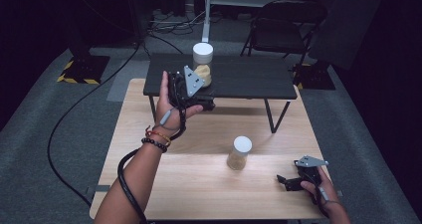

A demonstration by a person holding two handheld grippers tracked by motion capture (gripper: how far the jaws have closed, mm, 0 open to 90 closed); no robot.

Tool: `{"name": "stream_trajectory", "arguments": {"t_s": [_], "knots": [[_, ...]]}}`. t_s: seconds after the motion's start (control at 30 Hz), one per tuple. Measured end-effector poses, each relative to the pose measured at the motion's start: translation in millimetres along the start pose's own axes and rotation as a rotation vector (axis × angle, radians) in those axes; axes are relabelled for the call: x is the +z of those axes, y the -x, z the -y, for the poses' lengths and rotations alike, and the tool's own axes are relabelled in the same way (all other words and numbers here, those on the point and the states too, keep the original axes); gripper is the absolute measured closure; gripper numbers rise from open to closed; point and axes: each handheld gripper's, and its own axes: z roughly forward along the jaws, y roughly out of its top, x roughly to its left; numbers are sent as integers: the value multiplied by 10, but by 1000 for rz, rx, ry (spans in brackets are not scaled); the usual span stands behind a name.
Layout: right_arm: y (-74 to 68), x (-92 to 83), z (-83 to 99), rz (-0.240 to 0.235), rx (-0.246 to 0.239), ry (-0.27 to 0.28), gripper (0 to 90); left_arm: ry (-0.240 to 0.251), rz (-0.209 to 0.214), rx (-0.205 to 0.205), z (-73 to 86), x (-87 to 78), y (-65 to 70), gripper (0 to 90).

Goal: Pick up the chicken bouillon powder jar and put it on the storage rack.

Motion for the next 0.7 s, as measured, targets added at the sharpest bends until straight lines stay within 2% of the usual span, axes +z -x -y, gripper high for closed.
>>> {"name": "stream_trajectory", "arguments": {"t_s": [0.23,0.4,0.6,0.7], "knots": [[0,0,0,0,0,0,0,-11,17,34,123,-35,98,12],[1,0,0,0,0,0,0,-27,19,96,227,-73,215,12],[6,-1,1,-2,-2,0,0,-26,42,101,331,-136,284,12],[6,-1,1,-2,-2,0,0,-35,51,118,385,-157,333,12]]}}
